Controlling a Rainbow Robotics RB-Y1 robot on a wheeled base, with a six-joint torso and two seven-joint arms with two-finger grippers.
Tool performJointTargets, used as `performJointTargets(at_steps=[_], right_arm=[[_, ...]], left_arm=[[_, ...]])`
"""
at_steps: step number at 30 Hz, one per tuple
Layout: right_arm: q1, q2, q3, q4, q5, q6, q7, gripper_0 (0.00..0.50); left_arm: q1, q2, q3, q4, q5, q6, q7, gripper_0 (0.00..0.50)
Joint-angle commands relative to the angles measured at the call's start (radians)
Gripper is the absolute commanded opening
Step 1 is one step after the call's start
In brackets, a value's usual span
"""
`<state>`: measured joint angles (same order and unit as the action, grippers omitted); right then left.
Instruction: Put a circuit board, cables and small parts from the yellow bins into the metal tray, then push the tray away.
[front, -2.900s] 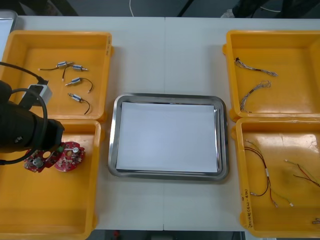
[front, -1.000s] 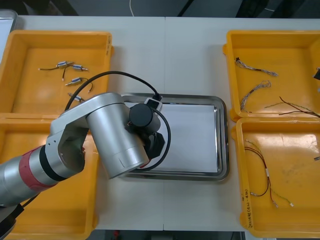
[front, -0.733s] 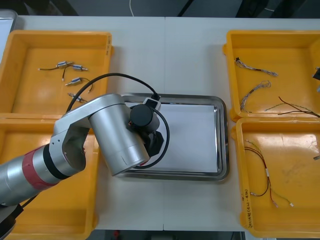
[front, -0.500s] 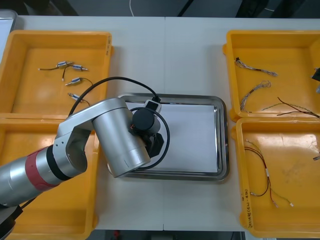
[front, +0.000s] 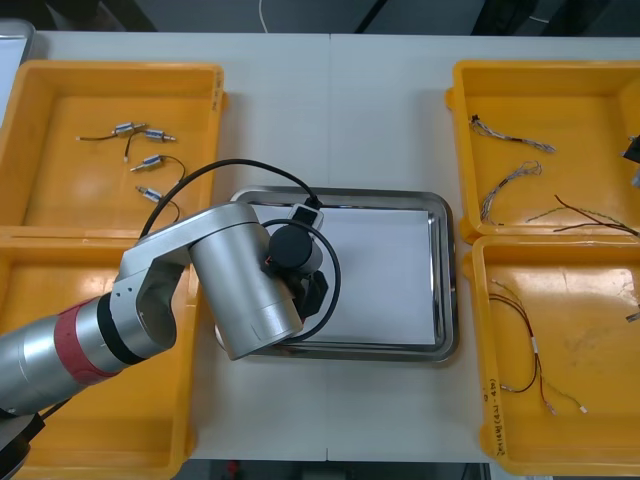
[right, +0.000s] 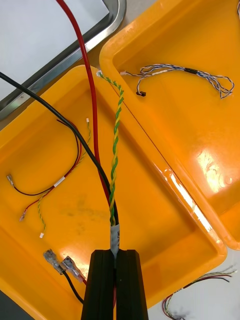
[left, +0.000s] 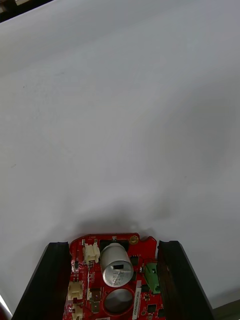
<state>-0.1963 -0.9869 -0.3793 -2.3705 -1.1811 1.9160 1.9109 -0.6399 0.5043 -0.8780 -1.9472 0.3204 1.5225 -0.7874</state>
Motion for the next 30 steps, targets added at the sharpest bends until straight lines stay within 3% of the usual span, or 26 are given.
performJointTargets(at_steps=[1, 11, 25, 30], right_arm=[[-0.023, -0.027, 0.011, -0.013, 0.000, 0.004, -0.018, 0.000], [-0.022, -0.027, 0.011, 0.000, -0.005, 0.004, -0.021, 0.000], [-0.063, -0.027, 0.053, 0.000, -0.003, 0.004, -0.026, 0.000], [-0.115, -0.027, 0.109, 0.000, 0.005, 0.004, -0.030, 0.000]], left_arm=[[-0.033, -0.015, -0.015, -0.027, -0.011, 0.001, 0.103, 0.500], [-0.033, 0.008, 0.080, -0.136, 0.042, 0.134, 0.109, 0.500], [-0.035, 0.082, 0.402, -0.268, 0.266, 0.387, 0.071, 0.500], [-0.033, 0.103, 0.525, -0.282, 0.319, 0.397, 0.051, 0.500]])
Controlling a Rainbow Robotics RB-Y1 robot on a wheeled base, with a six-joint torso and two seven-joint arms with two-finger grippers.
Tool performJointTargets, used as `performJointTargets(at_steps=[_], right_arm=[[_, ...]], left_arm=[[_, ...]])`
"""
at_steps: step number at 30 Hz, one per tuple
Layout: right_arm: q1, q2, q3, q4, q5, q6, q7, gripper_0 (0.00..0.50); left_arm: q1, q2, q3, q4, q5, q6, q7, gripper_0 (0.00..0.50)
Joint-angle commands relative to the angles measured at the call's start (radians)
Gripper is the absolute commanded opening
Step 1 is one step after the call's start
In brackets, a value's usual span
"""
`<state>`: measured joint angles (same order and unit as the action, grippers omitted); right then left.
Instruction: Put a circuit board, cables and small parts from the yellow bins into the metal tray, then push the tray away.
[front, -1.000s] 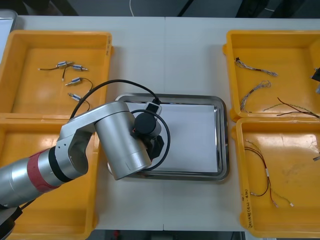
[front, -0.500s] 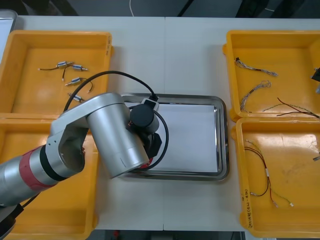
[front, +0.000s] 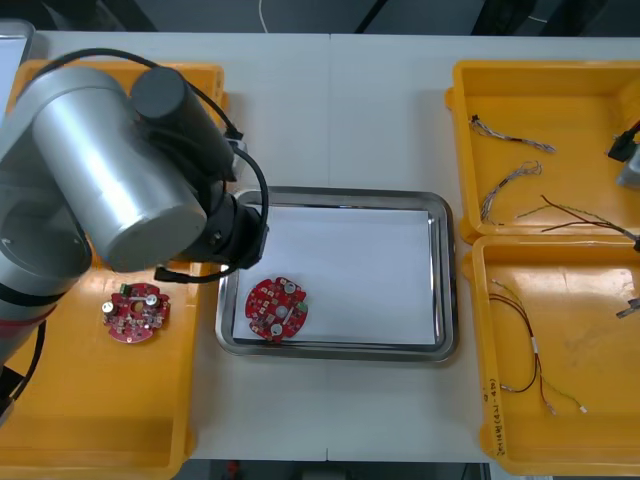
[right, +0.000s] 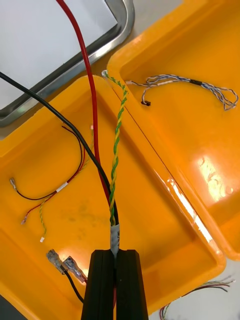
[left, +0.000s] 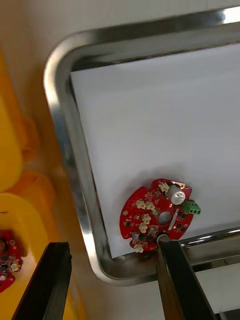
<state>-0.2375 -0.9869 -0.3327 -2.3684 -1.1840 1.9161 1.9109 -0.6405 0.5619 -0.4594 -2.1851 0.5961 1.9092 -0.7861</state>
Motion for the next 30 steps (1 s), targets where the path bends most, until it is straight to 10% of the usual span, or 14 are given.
performJointTargets(at_steps=[1, 30], right_arm=[[-0.083, -0.027, 0.073, -0.002, 0.006, 0.004, -0.032, 0.000], [-0.479, 0.155, 0.603, 0.028, 0.139, 0.004, -0.024, 0.000]], left_arm=[[-0.033, 0.050, 0.122, -0.044, 0.051, 0.011, 0.048, 0.500], [-0.073, 0.150, 0.415, 0.286, 0.014, -0.007, -0.237, 0.500]])
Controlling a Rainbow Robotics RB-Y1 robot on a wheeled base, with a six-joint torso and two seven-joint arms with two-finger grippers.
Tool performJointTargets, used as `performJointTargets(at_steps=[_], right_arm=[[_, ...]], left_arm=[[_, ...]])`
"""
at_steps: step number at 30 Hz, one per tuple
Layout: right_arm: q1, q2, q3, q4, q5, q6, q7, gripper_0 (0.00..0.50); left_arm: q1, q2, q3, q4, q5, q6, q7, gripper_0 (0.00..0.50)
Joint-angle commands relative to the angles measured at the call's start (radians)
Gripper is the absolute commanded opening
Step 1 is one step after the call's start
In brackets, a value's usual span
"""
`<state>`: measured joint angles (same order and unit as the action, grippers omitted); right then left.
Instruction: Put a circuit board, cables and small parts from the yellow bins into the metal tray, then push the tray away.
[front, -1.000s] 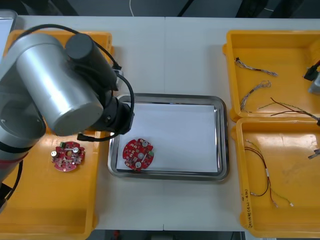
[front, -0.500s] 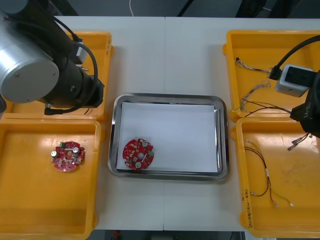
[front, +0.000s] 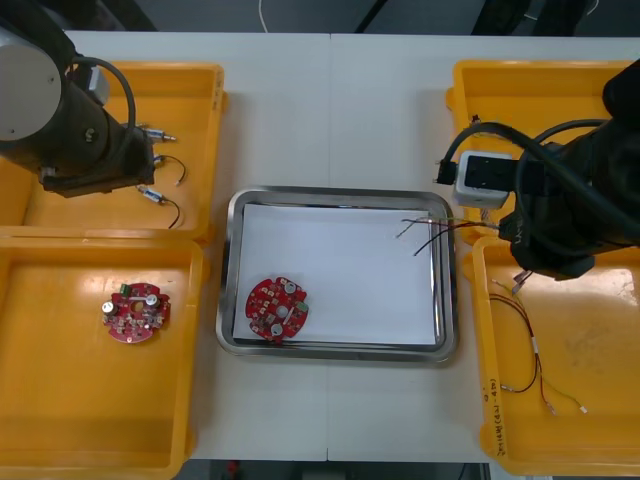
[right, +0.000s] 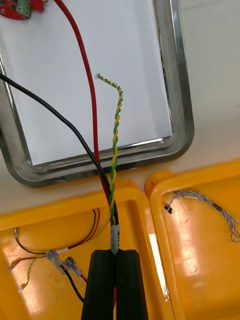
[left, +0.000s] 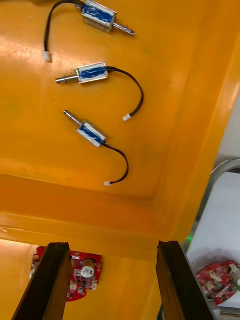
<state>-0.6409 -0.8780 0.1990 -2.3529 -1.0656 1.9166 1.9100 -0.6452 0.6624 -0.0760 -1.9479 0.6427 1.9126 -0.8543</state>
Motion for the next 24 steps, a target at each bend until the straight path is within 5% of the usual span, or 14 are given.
performJointTargets(at_steps=[1, 24], right_arm=[[-0.083, 0.051, 0.083, 0.014, 0.026, 0.003, -0.023, 0.000], [-0.149, 0.145, 0.396, 0.069, 0.220, 0.003, -0.002, 0.000]], left_arm=[[-0.073, 0.049, 0.035, 0.061, -0.037, -0.018, -0.178, 0.500], [-0.206, 0.048, 0.056, 0.420, -0.037, -0.319, -0.486, 0.500]])
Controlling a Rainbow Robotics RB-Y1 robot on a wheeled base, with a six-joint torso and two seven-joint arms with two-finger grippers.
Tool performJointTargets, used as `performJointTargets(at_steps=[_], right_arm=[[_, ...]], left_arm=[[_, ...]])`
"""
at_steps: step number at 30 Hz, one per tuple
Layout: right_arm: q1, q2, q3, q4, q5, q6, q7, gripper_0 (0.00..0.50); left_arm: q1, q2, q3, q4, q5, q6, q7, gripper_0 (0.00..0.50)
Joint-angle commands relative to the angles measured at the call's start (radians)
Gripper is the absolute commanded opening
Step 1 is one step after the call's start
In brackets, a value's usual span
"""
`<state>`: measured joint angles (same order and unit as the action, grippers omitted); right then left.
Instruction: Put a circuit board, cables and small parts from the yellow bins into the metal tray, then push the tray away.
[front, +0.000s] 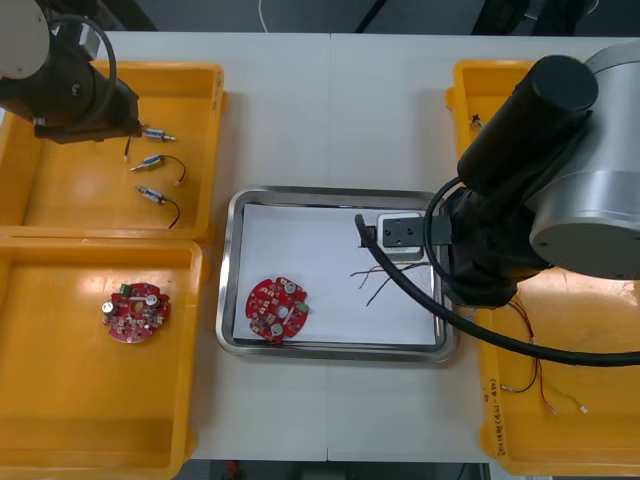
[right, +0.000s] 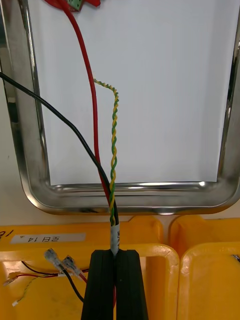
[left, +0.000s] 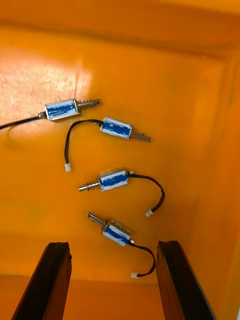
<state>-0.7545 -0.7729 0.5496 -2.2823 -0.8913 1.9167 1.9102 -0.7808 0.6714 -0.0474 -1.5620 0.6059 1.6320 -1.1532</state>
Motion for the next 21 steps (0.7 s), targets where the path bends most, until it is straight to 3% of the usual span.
performJointTargets(at_steps=[1, 8, 17, 21], right_arm=[[-0.035, 0.050, 0.052, 0.004, 0.058, 0.003, -0.002, 0.000], [-0.035, 0.116, 0.058, 0.070, 0.091, 0.003, 0.001, 0.000], [-0.042, 0.132, 0.168, 0.089, 0.183, -0.025, 0.012, 0.000], [-0.042, 0.147, 0.194, 0.112, 0.187, -0.048, 0.017, 0.000]], left_arm=[[-0.077, 0.039, 0.028, 0.053, 0.000, -0.052, -0.209, 0.500], [-0.100, 0.039, 0.032, 0.158, -0.002, -0.170, -0.315, 0.500], [-0.113, 0.037, 0.032, 0.260, 0.003, -0.288, -0.474, 0.500], [-0.113, 0.037, 0.032, 0.284, 0.009, -0.319, -0.545, 0.500]])
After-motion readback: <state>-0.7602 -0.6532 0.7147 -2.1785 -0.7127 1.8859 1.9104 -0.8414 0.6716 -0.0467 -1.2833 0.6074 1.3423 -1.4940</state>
